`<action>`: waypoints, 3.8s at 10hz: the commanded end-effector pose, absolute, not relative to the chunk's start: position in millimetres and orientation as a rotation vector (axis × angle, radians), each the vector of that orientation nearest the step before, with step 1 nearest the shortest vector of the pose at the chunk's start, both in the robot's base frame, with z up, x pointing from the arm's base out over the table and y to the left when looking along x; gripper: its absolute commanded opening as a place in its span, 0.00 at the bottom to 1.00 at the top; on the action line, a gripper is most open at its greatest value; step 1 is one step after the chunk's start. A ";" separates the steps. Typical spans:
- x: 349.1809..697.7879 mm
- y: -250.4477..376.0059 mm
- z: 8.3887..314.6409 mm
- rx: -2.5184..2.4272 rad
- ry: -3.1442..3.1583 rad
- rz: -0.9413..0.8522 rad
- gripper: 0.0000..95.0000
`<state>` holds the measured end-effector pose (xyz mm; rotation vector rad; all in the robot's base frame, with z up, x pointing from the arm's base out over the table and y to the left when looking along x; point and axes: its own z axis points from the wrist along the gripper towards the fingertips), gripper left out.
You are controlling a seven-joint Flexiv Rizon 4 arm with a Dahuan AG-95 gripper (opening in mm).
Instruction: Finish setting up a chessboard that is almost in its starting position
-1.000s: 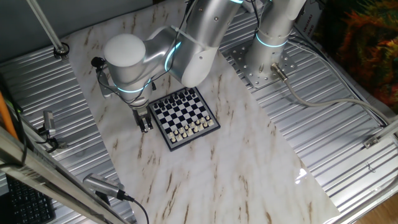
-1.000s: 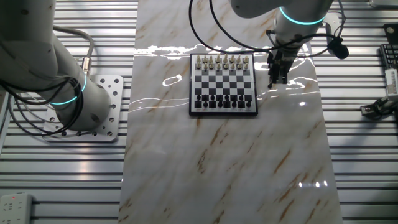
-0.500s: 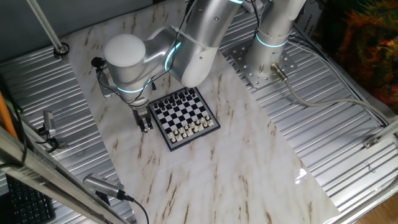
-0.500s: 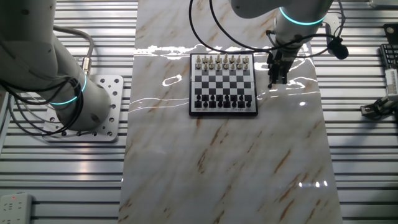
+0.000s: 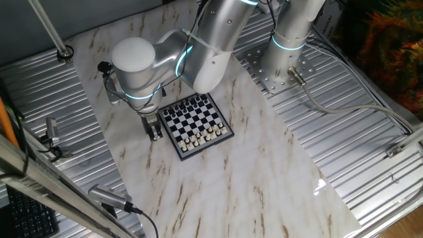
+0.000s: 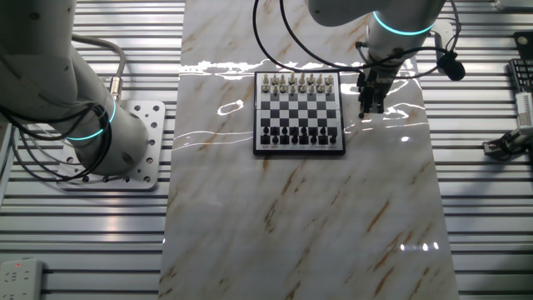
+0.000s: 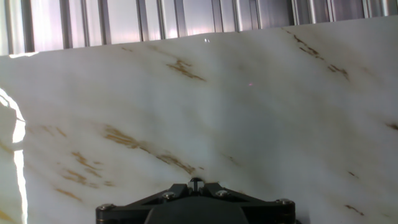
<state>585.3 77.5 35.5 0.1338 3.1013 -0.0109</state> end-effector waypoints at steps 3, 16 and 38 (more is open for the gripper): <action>584.9 78.7 34.8 0.135 3.102 -0.012 0.00; 584.9 78.9 34.7 0.149 3.105 -0.021 0.00; 584.7 78.6 31.4 0.153 3.095 -0.035 0.20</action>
